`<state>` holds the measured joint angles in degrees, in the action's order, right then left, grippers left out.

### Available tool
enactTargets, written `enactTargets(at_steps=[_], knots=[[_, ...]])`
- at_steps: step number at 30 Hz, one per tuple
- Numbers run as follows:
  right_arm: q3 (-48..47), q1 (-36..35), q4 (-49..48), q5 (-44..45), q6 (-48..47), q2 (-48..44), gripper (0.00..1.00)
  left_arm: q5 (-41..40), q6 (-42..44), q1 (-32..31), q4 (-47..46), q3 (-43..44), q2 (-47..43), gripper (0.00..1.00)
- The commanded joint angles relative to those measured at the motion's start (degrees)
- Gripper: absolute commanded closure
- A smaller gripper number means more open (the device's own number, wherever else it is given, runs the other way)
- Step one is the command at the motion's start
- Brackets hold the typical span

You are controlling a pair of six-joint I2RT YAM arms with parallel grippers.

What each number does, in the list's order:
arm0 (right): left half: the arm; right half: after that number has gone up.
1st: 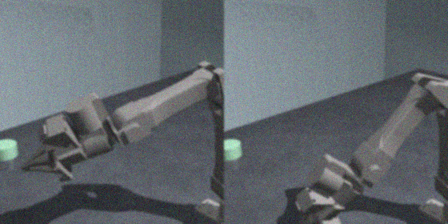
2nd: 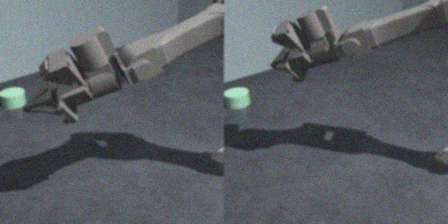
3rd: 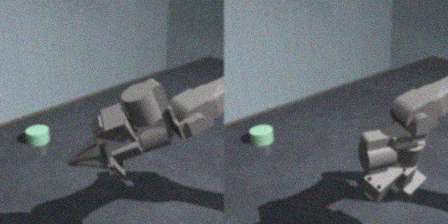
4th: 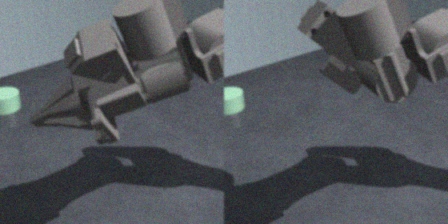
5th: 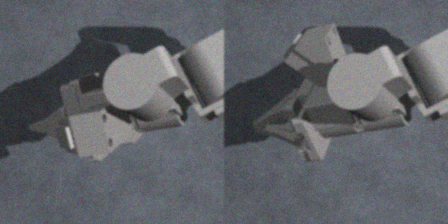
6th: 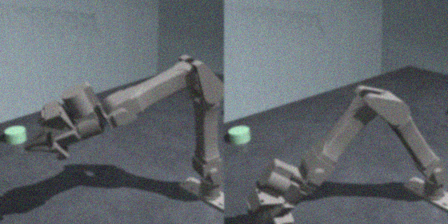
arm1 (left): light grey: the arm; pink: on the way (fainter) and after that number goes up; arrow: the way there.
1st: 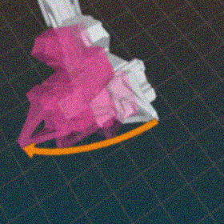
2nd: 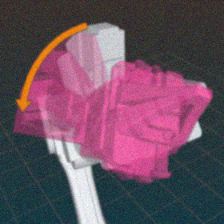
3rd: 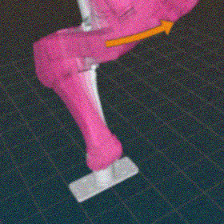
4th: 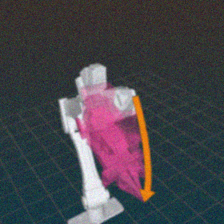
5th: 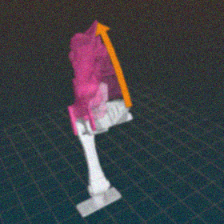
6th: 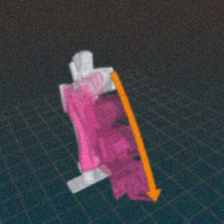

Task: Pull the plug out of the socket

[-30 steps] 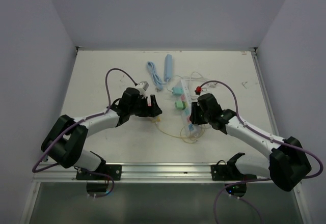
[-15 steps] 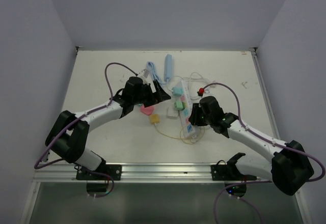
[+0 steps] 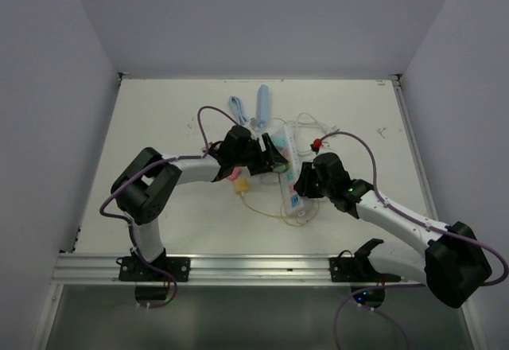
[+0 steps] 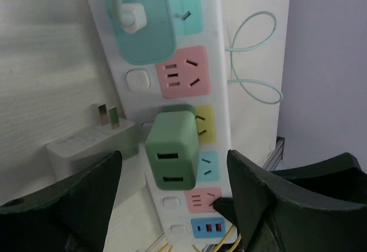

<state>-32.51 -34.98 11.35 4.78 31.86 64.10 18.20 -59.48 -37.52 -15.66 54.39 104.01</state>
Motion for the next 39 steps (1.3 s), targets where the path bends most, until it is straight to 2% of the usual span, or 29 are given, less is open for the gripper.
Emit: enactTargets(at_steps=[1, 3, 5, 6, 8, 9, 10, 11, 17, 23, 27, 32, 34, 35, 36, 38, 39], knots=[[-0.27, -0.44, -4.76, -0.47, 1.37, -1.08, 1.0, 0.08, -3.0, -0.98, -5.43, 3.79, 2.78, 0.25], [-0.27, -0.44, -4.41, 0.05, 1.19, -1.16, 1.0, 0.26, -3.44, -1.24, -7.1, 3.71, 3.66, 0.3], [-0.01, -0.44, -4.06, 1.11, 1.1, -1.25, 1.0, -0.35, -3.53, -1.42, -7.28, 3.62, 3.57, 0.45], [0.08, -0.44, -3.71, 1.55, 1.1, -1.25, 1.0, -0.27, -3.53, -1.42, -7.28, 3.62, 3.57, 0.58], [0.17, -0.44, -2.57, 3.13, 1.01, -1.25, 1.0, 0.0, -3.27, -1.42, -7.02, 3.44, 3.4, 0.73], [0.17, -0.35, -2.04, 3.92, 1.1, -0.99, 1.0, 0.0, -3.1, -1.51, -6.93, 3.27, 3.22, 0.9], [-0.01, -0.44, -1.17, 4.8, 1.19, -0.9, 1.0, -0.09, -2.75, -1.42, -6.75, 3.09, 2.96, 0.97], [-0.18, -0.44, 0.75, 6.46, 1.45, -0.55, 1.0, -0.53, -2.57, -1.51, -6.32, 2.65, 2.26, 1.0], [-2.03, -0.09, 9.63, 16.47, 4.61, 1.73, 1.0, -0.71, -1.69, 0.07, -5.34, -0.42, -1.08, 1.0], [-2.99, 0.62, 13.95, 20.0, 7.25, 4.71, 1.0, 0.0, -1.16, 4.2, -4.21, -4.38, -5.73, 1.0], [-4.31, 0.7, 17.46, 22.82, 10.06, 6.91, 1.0, -0.35, 0.33, 4.73, -0.87, -5.52, -8.11, 1.0], [-3.97, 0.7, 14.76, 18.79, 8.23, 6.31, 1.0, -0.45, 0.95, 5.0, -0.42, -6.75, -8.82, 1.0], [-2.13, 0.7, 9.23, 14.15, 6.03, 3.78, 1.0, 0.61, 1.82, 5.09, -2.08, -6.84, -7.95, 1.0], [-1.33, 0.7, 4.25, 8.2, 4.98, 2.8, 1.0, 2.18, 2.0, 5.09, -4.53, -6.67, -7.51, 1.0], [-0.37, 0.7, 2.38, 6.06, 4.01, 1.83, 0.96, 3.15, 2.09, 5.09, -5.6, -6.58, -7.07, 1.0], [-0.36, 0.7, -0.79, 2.54, 3.3, 0.42, 0.78, 5.69, 2.18, 5.0, -8.23, -6.14, -5.75, 1.0], [-0.71, 0.7, -0.98, 2.17, 2.78, 0.42, 0.64, 6.23, 2.18, 4.91, -8.77, -6.05, -5.48, 1.0]])
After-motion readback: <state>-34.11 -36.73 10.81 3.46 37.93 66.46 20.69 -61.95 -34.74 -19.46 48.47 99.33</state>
